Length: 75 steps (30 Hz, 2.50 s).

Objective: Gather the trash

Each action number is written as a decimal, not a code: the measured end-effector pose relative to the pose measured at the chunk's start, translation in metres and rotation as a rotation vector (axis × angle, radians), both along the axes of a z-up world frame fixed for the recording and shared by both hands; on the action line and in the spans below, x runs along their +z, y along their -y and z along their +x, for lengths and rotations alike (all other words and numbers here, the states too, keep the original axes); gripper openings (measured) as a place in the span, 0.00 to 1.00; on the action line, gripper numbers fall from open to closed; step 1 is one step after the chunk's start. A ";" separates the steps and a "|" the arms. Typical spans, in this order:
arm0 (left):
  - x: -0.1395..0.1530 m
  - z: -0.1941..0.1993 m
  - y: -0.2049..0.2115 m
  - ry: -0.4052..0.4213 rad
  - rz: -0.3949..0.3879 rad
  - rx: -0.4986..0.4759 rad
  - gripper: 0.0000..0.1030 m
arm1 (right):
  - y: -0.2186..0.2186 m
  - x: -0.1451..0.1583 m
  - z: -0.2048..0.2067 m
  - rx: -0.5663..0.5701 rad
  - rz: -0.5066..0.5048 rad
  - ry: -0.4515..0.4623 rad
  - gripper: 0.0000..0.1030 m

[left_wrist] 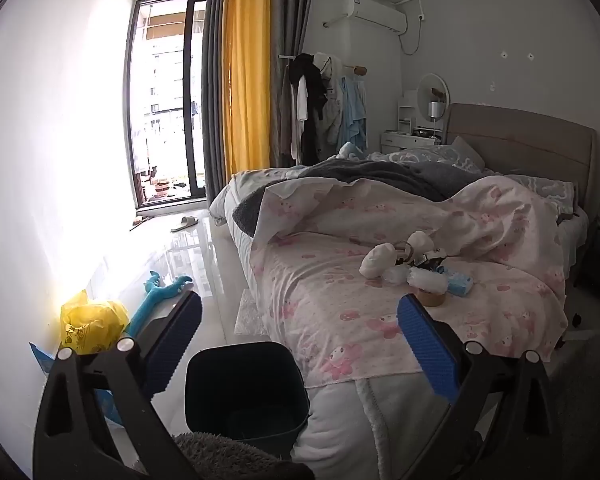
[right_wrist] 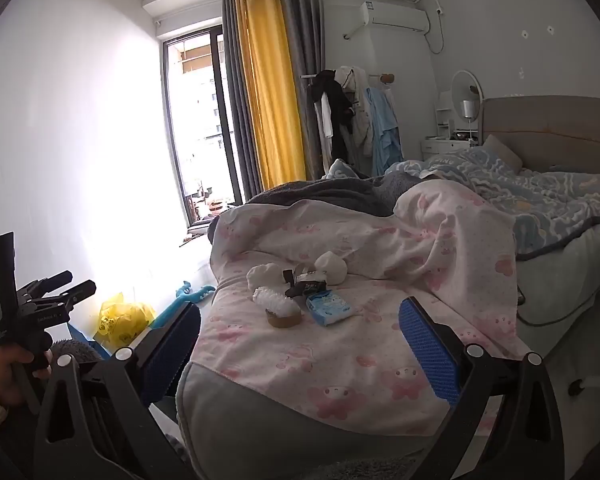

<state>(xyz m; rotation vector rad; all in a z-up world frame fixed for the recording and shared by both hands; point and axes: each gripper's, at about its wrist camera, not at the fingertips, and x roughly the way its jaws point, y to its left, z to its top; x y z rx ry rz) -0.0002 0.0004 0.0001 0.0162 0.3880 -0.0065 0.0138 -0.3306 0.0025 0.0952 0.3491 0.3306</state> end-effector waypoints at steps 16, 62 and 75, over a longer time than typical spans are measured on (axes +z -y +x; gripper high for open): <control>0.000 0.000 0.000 -0.002 0.011 0.000 0.97 | -0.001 -0.001 0.000 0.000 -0.003 -0.006 0.97; 0.000 0.000 0.001 0.002 0.026 0.000 0.97 | -0.003 -0.001 0.001 0.000 -0.009 -0.008 0.97; 0.000 0.000 0.001 0.002 0.027 -0.001 0.97 | -0.004 -0.001 0.001 0.000 -0.011 -0.009 0.97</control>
